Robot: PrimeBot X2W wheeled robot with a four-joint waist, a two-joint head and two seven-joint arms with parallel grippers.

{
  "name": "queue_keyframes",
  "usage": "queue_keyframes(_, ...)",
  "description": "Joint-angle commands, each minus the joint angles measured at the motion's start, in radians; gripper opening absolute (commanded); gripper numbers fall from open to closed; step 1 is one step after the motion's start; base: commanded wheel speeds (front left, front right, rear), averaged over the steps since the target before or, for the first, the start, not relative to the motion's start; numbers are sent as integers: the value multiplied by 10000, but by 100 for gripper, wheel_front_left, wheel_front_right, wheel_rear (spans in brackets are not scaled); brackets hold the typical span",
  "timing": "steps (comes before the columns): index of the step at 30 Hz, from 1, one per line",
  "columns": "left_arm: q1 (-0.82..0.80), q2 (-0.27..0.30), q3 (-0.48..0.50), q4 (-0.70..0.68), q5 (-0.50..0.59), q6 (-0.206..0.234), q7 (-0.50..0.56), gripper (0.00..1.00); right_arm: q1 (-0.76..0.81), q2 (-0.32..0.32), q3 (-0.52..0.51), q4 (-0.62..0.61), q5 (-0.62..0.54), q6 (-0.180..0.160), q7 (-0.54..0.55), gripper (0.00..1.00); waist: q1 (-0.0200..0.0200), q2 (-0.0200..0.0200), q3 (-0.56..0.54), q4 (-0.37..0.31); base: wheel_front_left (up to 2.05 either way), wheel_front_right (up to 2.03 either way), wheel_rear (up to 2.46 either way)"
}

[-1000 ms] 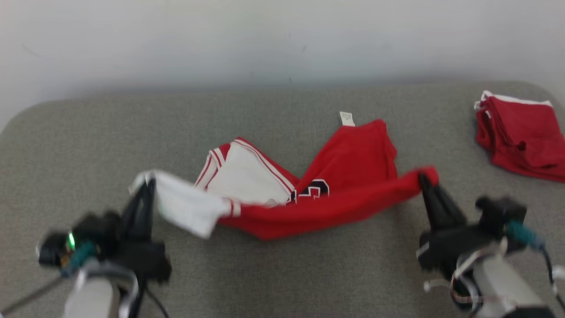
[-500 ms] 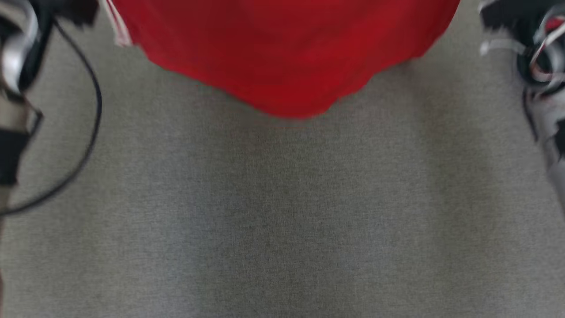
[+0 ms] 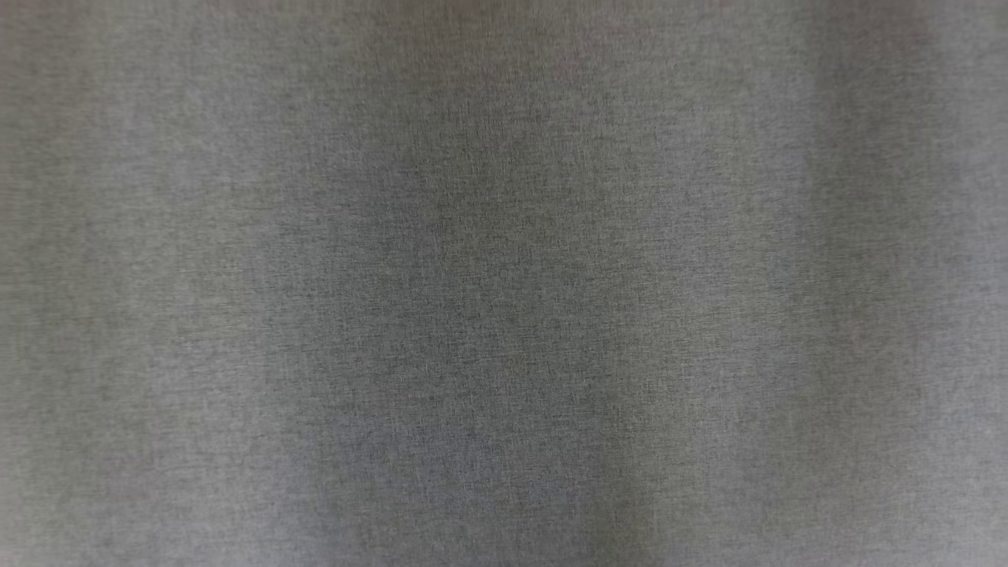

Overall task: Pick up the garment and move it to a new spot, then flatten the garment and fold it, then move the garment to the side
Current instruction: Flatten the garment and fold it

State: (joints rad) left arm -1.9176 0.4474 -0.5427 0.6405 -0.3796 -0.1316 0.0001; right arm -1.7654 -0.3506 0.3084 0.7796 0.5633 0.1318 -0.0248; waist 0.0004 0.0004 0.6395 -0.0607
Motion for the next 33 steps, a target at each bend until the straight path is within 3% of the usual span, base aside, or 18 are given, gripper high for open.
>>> queue_keyframes(1, -295, -73, -91, 118, -118, 19, -145, 0, -263, 24, 2, 151, -32, -28, 36, 0, -4, -4, 288, -49, 0, 0, 0)
queue_keyframes(17, -2876, -831, -1792, 2693, -534, 21, -983, 0, -2299, 164, 332, 2538, -82, -28, -324, 0, -4, -4, 402, -64, 0, 0, 0)
queue_keyframes(26, -3230, -992, -2203, 3357, -860, 21, -1358, 0, -2685, 223, 745, 3041, 122, -28, -575, 0, -4, -4, 569, -63, 0, 0, 0)
queue_keyframes(33, -2621, -1016, -2283, 3671, -1265, 21, -1939, 0, -2396, 156, 1154, 3223, 406, -28, -843, 0, -4, -4, 563, 45, 0, 0, 0)
